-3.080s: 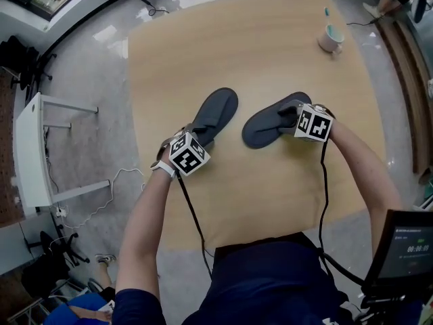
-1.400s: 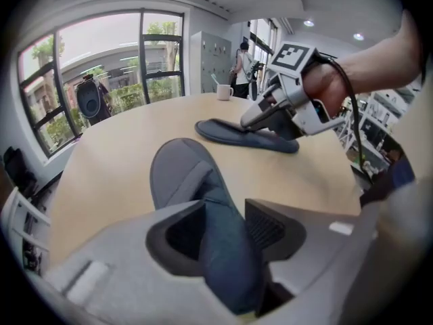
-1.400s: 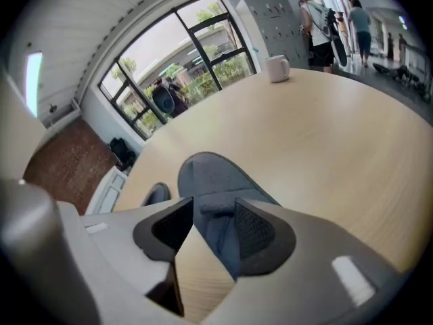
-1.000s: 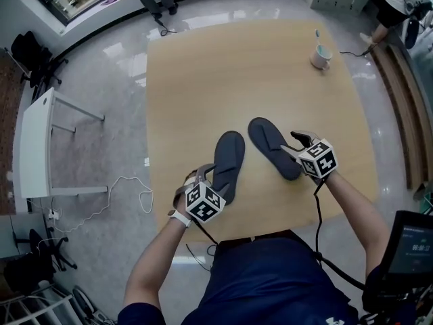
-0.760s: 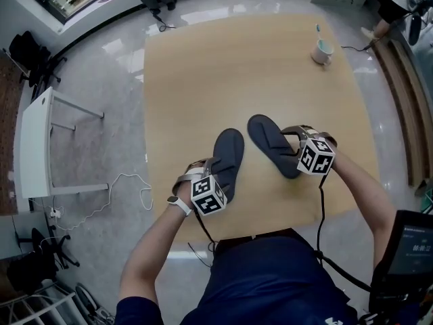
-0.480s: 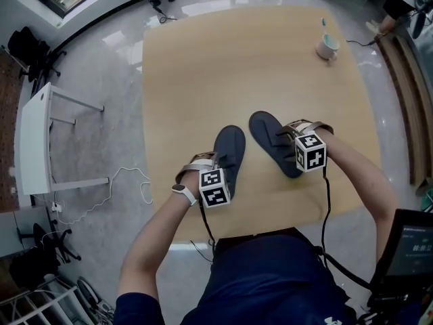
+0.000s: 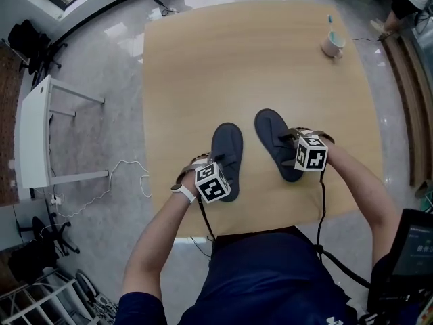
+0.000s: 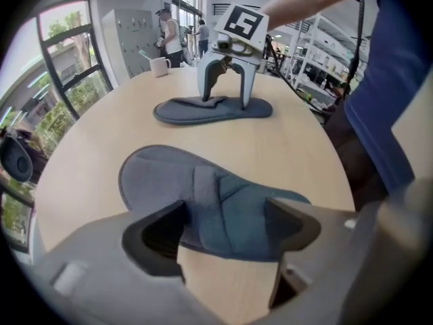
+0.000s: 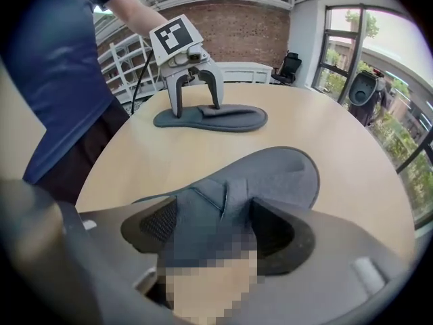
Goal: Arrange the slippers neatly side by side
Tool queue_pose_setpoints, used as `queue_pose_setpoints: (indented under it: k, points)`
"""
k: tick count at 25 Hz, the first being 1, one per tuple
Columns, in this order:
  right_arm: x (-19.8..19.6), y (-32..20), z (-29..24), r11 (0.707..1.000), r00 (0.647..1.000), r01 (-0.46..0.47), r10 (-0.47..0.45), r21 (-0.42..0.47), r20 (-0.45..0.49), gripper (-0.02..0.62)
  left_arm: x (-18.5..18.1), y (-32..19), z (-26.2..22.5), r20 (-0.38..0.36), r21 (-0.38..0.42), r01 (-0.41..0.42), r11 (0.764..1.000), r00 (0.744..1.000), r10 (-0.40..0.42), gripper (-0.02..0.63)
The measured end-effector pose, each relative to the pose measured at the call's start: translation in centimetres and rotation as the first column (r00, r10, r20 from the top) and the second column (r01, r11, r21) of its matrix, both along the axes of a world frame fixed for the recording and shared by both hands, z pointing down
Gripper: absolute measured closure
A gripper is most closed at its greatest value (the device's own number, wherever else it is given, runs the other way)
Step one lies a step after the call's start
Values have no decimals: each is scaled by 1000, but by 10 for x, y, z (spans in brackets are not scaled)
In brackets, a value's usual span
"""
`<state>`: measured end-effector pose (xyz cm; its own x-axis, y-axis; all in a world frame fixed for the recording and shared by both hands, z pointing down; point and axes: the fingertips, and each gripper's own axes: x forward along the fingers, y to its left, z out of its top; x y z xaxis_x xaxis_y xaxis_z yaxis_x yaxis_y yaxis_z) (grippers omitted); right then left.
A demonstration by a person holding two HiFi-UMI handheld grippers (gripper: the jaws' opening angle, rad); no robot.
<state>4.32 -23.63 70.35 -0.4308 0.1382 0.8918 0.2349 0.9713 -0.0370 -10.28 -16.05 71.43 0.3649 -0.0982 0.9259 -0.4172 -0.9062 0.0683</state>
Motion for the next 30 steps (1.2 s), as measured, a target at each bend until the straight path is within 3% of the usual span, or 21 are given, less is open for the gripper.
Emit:
queue_pose_setpoints:
  k: [8,14,30]
  points:
    - [-8,7,5,986,985,-165,166,-19,41,242,8,-6,4,-34,11,110,994,993,-110,225]
    - [-9,9,12,954,952,-298,299,-32,71,242,29,-4,11,-46,15,127,992,991,-127,225]
    - [-23,44,5,916,909,-399,401,-43,112,242,51,8,7,-46,27,207,978,978,-206,225]
